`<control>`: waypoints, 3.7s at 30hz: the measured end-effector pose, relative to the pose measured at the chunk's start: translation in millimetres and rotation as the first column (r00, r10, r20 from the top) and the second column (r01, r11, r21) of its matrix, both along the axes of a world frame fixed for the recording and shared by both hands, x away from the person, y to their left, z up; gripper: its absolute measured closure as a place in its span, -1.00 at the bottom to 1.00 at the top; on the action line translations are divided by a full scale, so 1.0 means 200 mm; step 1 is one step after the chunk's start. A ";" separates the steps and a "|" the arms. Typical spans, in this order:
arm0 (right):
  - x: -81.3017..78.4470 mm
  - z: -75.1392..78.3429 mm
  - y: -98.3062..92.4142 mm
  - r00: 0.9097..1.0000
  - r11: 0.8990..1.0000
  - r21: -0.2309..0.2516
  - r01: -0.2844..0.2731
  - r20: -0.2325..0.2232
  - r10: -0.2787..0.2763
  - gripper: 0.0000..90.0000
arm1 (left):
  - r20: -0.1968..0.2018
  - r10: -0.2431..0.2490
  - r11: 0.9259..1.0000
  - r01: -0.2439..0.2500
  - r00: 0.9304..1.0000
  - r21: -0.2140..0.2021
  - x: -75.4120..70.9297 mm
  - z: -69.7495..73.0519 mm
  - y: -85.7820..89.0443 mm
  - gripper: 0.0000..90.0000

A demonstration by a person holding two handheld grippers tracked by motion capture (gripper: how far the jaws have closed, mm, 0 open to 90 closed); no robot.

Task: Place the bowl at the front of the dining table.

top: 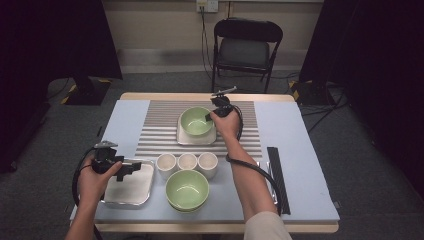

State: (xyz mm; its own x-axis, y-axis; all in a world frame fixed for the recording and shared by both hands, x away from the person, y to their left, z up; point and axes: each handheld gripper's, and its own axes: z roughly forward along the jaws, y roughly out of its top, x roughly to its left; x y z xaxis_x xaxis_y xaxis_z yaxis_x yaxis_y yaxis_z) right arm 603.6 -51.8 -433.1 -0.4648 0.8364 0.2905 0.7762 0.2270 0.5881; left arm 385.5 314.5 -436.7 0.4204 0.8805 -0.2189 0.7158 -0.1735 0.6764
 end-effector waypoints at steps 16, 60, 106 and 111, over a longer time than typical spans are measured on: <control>0.00 -0.01 0.02 1.000 1.000 0.008 0.014 0.019 -0.014 0.84 | -0.002 -0.003 1.000 0.003 1.000 -0.003 0.00 0.00 0.00 -0.65; -0.01 -0.03 0.05 0.999 0.998 -0.050 0.024 0.042 -0.022 0.67 | 0.003 -0.001 1.000 0.001 1.000 -0.006 0.00 0.00 -0.01 -0.65; -0.05 0.08 -0.01 0.997 0.997 -0.077 -0.030 0.074 0.036 0.03 | -0.002 -0.007 1.000 0.008 1.000 0.005 0.00 0.00 -0.03 -0.65; -0.05 0.09 -0.01 0.997 0.997 -0.071 -0.034 0.071 0.039 -0.12 | -0.002 -0.006 1.000 0.006 1.000 0.004 0.00 0.00 -0.03 -0.65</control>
State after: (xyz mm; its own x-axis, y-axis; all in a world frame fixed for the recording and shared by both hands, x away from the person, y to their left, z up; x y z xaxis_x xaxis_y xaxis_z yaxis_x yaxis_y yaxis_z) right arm 593.1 -53.4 -415.7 -0.5132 0.8354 0.1969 0.7227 0.2968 0.6242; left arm 384.7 308.4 -436.4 0.4255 0.8787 -0.2163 0.7158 -0.1805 0.6746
